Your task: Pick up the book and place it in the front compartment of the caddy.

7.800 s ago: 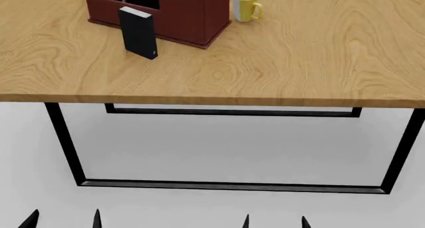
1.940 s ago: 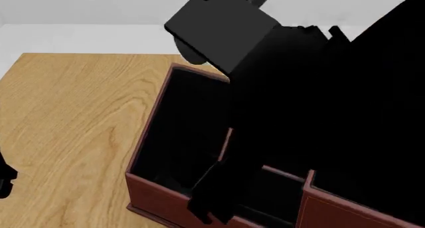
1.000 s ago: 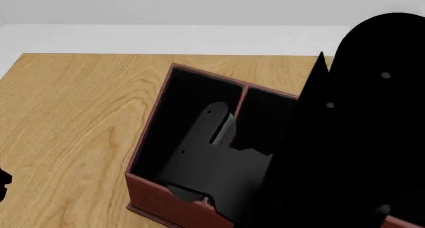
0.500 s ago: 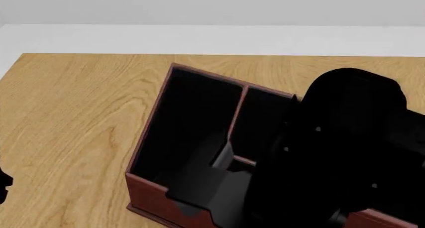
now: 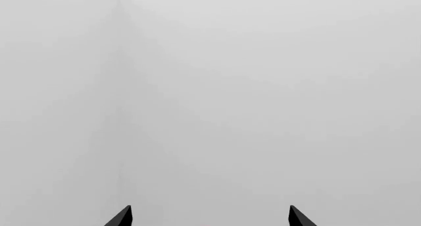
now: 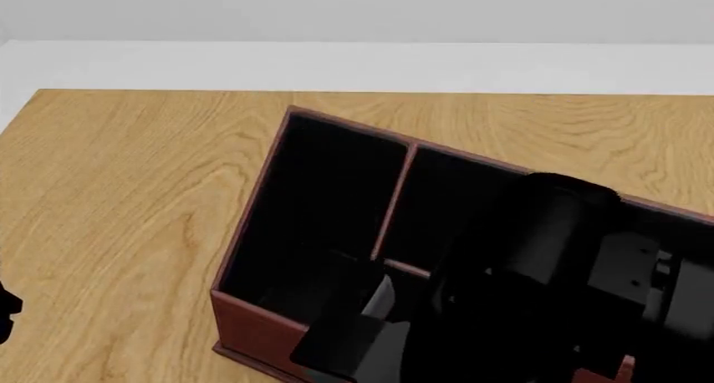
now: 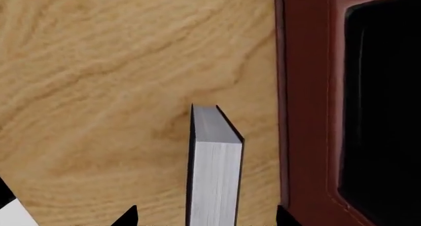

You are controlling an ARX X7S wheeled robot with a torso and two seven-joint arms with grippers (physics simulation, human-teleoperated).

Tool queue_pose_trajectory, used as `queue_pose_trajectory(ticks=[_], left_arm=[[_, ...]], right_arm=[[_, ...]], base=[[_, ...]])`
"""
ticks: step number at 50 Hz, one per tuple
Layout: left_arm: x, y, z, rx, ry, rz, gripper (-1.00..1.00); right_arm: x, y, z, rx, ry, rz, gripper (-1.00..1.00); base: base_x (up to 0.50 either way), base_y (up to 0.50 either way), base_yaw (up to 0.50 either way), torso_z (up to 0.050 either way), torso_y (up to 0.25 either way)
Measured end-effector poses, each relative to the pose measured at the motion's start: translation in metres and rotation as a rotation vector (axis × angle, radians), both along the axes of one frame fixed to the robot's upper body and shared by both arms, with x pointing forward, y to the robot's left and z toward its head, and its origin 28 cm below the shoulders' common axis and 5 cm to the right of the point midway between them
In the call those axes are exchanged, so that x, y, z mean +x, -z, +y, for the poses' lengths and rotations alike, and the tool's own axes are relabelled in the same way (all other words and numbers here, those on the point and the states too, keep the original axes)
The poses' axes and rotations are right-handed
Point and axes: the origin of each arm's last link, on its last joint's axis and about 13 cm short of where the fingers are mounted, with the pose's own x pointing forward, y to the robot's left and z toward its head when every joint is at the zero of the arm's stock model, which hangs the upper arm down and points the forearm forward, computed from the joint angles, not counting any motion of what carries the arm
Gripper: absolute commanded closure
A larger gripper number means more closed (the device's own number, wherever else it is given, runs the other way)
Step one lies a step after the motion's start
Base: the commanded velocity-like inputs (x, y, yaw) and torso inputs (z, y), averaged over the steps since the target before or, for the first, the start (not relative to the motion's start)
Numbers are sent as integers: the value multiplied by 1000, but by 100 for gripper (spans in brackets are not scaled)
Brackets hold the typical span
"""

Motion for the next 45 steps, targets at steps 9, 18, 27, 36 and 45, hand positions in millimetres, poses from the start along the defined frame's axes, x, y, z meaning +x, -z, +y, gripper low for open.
queue_pose_trajectory(ticks=[9,18,27,36,45], left_arm=[[0,0,0,-1,0,1,-100],[0,1,1,-2,-1,3,-100],[1,2,1,-4,-2,5,-100],[1,3,1,-4,-3,8,-100],[2,4,1,-4,-4,11,-100]], right_arm=[[2,13,-2,-21,17,23,-100],[3,26,-3,-43,24,51,-100],[3,38,-4,-61,28,73,-100],[3,48,-6,-79,33,88,-100],[2,53,-9,-90,39,85,100]], base=[[0,0,0,0,0],[0,0,0,0,1],[0,0,0,0,0],[0,0,0,0,0],[0,0,0,0,0]])
